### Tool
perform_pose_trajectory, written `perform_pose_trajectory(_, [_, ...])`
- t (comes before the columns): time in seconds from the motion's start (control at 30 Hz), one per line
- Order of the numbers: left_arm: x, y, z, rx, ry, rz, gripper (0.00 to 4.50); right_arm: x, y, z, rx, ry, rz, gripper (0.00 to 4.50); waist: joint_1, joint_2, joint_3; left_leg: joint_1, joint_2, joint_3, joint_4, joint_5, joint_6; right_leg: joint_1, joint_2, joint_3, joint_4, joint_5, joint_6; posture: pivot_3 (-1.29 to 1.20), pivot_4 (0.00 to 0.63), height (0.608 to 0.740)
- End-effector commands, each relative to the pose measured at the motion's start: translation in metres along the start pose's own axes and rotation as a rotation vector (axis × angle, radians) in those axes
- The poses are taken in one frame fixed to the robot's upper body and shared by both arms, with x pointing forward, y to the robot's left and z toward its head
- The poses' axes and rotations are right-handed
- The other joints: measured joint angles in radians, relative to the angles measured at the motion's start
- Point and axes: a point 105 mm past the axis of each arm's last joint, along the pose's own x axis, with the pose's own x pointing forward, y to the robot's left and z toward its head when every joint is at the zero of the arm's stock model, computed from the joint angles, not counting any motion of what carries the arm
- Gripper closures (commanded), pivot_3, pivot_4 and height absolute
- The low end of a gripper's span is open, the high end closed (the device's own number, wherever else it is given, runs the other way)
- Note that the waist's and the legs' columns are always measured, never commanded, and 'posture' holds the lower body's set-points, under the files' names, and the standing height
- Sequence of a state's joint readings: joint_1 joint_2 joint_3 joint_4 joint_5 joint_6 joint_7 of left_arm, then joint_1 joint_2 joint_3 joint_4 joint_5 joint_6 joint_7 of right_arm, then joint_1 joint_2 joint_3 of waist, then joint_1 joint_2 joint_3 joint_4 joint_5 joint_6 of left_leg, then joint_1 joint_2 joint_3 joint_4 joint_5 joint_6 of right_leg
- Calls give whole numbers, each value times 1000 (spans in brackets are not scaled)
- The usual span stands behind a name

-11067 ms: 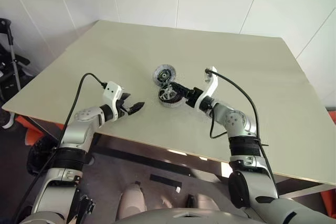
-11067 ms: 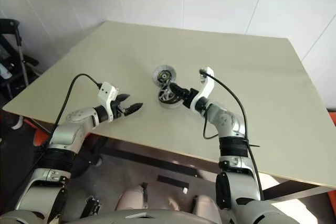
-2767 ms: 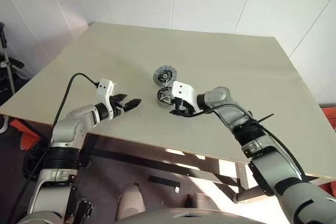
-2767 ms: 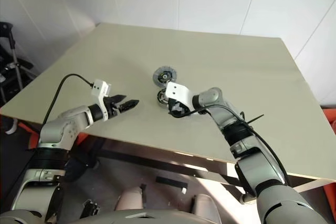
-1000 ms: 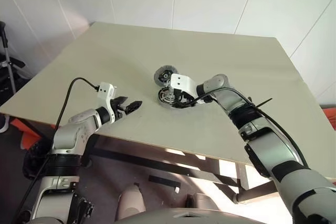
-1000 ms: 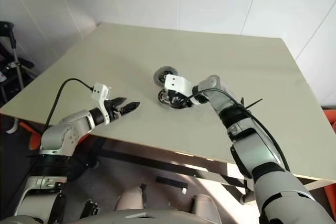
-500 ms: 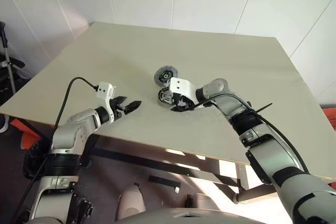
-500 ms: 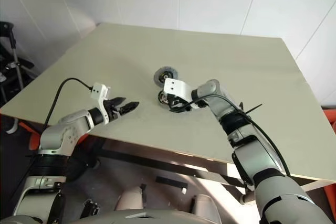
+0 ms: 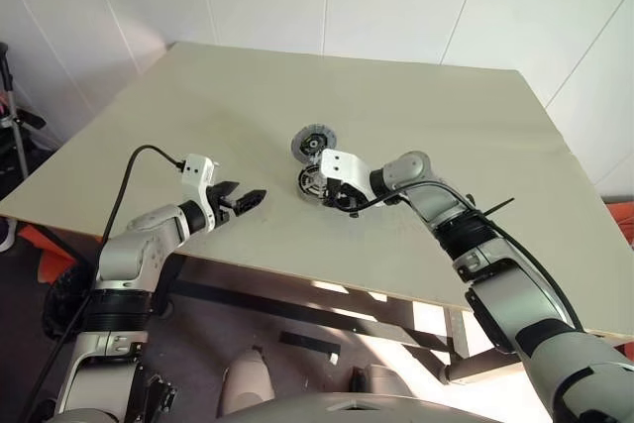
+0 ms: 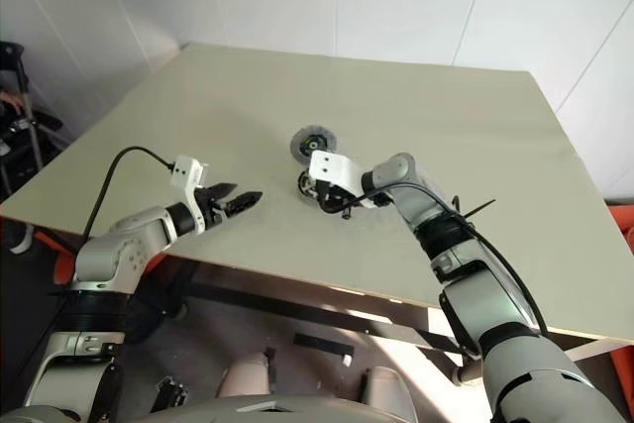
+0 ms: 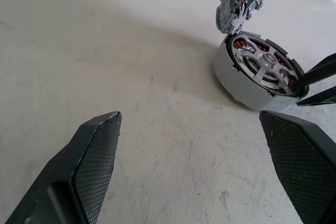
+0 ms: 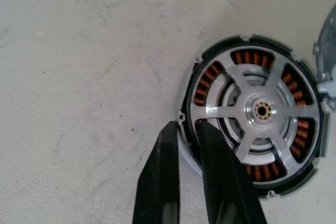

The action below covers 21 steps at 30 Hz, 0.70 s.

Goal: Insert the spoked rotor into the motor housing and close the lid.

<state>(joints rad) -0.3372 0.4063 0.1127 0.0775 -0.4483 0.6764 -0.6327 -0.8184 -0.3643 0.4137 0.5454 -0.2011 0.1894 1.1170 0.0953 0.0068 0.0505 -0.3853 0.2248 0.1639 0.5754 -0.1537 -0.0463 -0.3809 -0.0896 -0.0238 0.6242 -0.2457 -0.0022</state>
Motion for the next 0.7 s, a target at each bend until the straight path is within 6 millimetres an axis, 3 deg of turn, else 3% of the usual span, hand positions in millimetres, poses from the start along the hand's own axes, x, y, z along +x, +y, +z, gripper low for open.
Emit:
perform_pose_trajectory(0.03, [-2, -1, 12, 23, -39, -4, 25, 1, 0, 0, -11, 8, 9, 3946, 0, 0, 0, 0, 0, 0, 0, 0, 0, 0, 0, 0, 0, 0, 0, 0, 0, 740])
perform_pose_trajectory(0.37, [-2, -1, 13, 24, -41, -6, 25, 1, -2, 1, -13, 9, 5, 3946, 0, 0, 0, 0, 0, 0, 0, 0, 0, 0, 0, 0, 0, 0, 0, 0, 0, 740])
perform_pose_trajectory(0.47, [-2, -2, 13, 24, -43, -6, 25, 0, -1, 0, -4, 12, 14, 4490, 0, 0, 0, 1, 0, 0, 0, 0, 0, 1, 0, 0, 0, 0, 0, 0, 0, 740])
perform_pose_trajectory(0.7, [-1, -2, 12, 22, -43, -3, 25, 0, 0, 2, -2, 9, 19, 4490, 0, 0, 0, 0, 0, 0, 0, 0, 0, 1, 0, 0, 0, 0, 0, 0, 0, 740])
